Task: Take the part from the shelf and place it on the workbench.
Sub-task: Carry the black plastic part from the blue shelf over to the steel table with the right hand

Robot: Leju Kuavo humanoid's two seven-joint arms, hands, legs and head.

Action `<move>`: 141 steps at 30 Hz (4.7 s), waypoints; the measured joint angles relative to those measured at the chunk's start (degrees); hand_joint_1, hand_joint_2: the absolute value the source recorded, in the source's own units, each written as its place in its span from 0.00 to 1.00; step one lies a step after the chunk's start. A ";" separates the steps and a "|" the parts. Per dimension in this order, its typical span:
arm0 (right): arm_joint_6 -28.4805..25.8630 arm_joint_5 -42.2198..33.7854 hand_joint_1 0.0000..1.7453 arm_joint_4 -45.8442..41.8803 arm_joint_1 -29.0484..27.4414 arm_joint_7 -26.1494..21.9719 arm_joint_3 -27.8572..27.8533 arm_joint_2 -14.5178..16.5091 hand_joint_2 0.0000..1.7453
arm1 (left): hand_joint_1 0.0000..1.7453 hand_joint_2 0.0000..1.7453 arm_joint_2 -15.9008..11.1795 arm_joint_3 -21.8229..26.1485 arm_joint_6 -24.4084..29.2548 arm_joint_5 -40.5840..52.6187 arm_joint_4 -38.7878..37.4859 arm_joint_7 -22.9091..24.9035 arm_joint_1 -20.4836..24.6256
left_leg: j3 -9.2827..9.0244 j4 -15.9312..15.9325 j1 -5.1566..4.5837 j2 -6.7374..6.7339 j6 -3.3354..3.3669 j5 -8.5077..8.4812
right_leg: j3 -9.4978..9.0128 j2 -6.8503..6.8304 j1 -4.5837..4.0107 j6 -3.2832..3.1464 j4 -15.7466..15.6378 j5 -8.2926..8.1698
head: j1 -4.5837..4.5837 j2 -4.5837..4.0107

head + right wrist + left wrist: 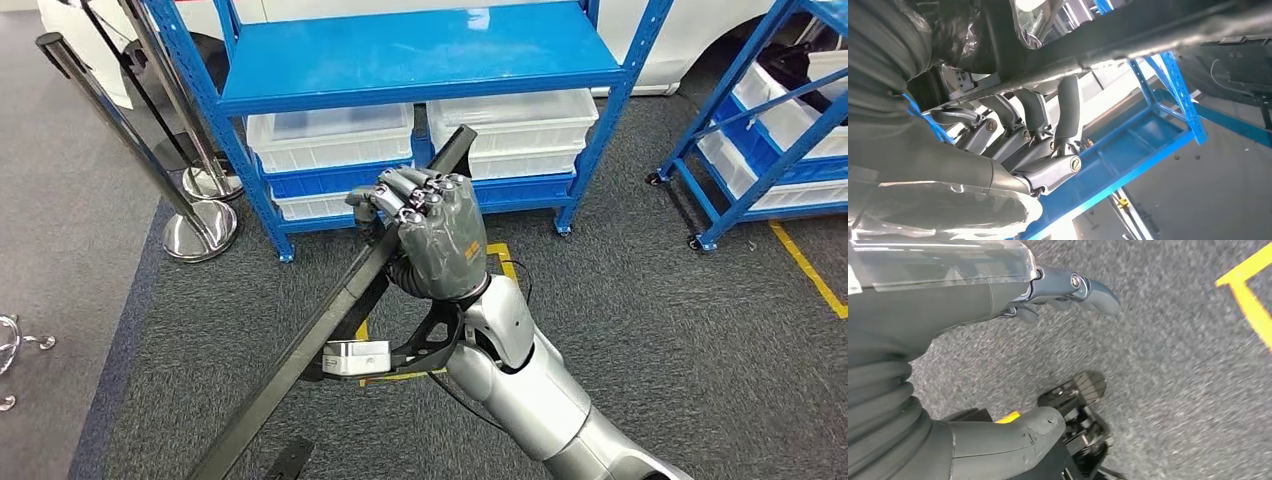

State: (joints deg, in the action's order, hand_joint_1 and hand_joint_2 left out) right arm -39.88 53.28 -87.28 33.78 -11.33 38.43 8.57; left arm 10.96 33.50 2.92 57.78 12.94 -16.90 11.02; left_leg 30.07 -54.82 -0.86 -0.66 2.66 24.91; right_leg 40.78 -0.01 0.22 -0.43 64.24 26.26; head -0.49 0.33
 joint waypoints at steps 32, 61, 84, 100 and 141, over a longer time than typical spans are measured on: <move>-0.05 1.32 1.00 0.84 0.62 1.32 1.01 -0.62 1.00 | 0.00 1.00 -0.71 -0.51 -0.69 1.29 -0.07 1.27 1.08 | 8.17 -2.89 0.52 -0.20 -0.70 -4.10 | -3.79 -0.10 0.68 0.78 6.41 0.96 | -0.09 0.00; 0.84 2.50 1.00 -0.34 -1.51 0.27 1.54 -2.68 1.00 | 0.00 1.00 0.55 -2.01 0.46 1.10 -0.15 -2.67 1.34 | 1.94 -3.09 0.64 0.03 -0.05 1.63 | 1.87 -0.24 0.50 1.32 7.87 2.09 | -0.08 0.00; 0.92 2.26 1.00 -0.32 -1.76 0.33 1.89 -3.19 1.00 | 0.00 1.00 -0.40 -2.40 0.90 0.42 -0.13 -3.71 1.41 | 2.43 -3.38 2.11 2.93 -2.26 1.22 | -3.44 5.38 1.06 1.45 -4.28 -2.32 | -0.11 0.00; 0.91 2.26 1.00 -0.21 -2.05 0.27 2.09 -3.41 1.00 | 0.00 1.00 -0.62 -2.40 0.34 -0.10 -0.13 -4.32 1.55 | 3.18 -5.34 1.25 -4.16 -3.32 3.17 | -4.62 -0.93 0.28 -0.76 -4.57 -1.31 | -0.09 0.00; 3.67 5.88 1.00 0.72 -1.82 2.13 2.61 -2.34 1.00 | 0.00 1.00 -0.97 -3.19 -4.01 -0.15 -0.15 -3.28 0.55 | 3.53 -5.55 1.29 4.81 -1.85 2.06 | -3.67 6.23 0.04 -1.18 -3.74 -1.85 | 0.07 0.00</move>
State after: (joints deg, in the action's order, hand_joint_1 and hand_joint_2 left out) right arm -36.21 59.17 -86.56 31.95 -9.21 41.04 6.23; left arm 9.98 30.31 -1.09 57.63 12.79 -20.18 11.58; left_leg 33.59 -60.37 0.43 4.14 0.81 26.97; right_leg 37.11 6.22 0.26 -1.61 60.51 24.41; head -0.42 0.33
